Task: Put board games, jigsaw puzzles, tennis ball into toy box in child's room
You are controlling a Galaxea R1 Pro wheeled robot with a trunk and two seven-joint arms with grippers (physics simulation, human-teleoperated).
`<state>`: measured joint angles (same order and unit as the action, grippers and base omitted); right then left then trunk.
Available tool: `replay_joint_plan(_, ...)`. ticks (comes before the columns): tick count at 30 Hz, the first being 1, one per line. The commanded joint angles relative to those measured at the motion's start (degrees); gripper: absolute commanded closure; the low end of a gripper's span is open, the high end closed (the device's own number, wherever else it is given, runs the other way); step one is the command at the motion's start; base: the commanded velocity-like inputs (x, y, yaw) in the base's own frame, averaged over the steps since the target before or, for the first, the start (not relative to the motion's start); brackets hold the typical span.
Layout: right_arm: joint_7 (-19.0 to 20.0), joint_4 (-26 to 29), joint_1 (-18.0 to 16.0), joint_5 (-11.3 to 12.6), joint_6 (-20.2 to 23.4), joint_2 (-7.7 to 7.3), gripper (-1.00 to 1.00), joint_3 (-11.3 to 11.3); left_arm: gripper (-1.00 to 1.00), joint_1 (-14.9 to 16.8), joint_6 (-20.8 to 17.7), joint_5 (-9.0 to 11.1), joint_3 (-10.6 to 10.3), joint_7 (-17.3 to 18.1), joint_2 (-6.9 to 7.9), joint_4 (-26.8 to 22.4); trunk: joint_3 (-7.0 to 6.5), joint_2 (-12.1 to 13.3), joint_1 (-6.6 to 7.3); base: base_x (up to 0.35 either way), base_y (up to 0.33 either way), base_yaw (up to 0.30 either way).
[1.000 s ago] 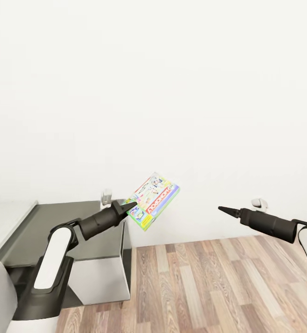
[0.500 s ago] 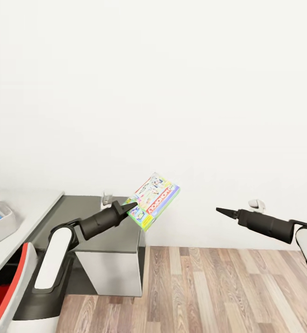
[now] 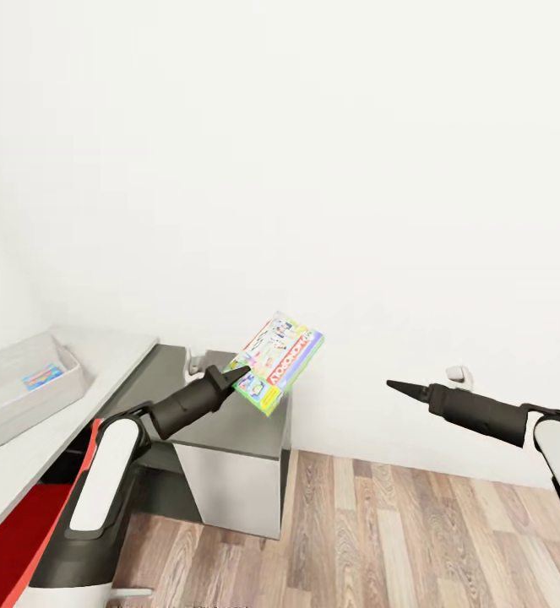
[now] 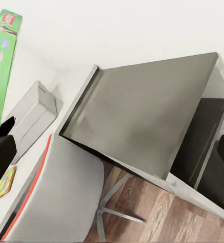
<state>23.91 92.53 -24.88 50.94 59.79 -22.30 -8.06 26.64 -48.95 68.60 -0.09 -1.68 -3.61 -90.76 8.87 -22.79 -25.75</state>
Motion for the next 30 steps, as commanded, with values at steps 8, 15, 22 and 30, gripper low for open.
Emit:
replay_joint_plan(8, 0.6, 0.0, 0.2, 3.7, 0.2, 0.01, -1.0, 0.2, 1.0, -0.5, 8.1, -1.8, -5.0, 0.9, 0.17, 1.3, 0.12, -0.1, -0.03, 0.0, 0.0, 0.285)
replay_joint_plan(15, 0.6, 0.0, 0.3, 4.9, 0.2, 0.06, -1.0, 0.2, 1.0, -1.2, 13.6, -2.9, -7.4, 4.6, 0.25, 3.2, 0.12, -0.1, -0.03, 0.0, 0.0, 0.286)
replay_joint_plan(22, 0.6, 0.0, 0.2, 5.9, 0.2, 0.36, -1.0, 0.6, 1.0, -1.6, 17.9, -3.1, -8.1, 6.8, 0.2, 6.7, 0.12, -0.1, -0.03, 0.0, 0.0, 0.286)
replay_joint_plan(30, 0.6, 0.0, 0.2, 9.1, 0.2, 0.8, -1.0, 1.3, 1.0, -1.7, 20.4, -3.1, -9.3, 9.0, 0.09, 9.8, 0.12, -0.1, -0.03, 0.0, 0.0, 0.286)
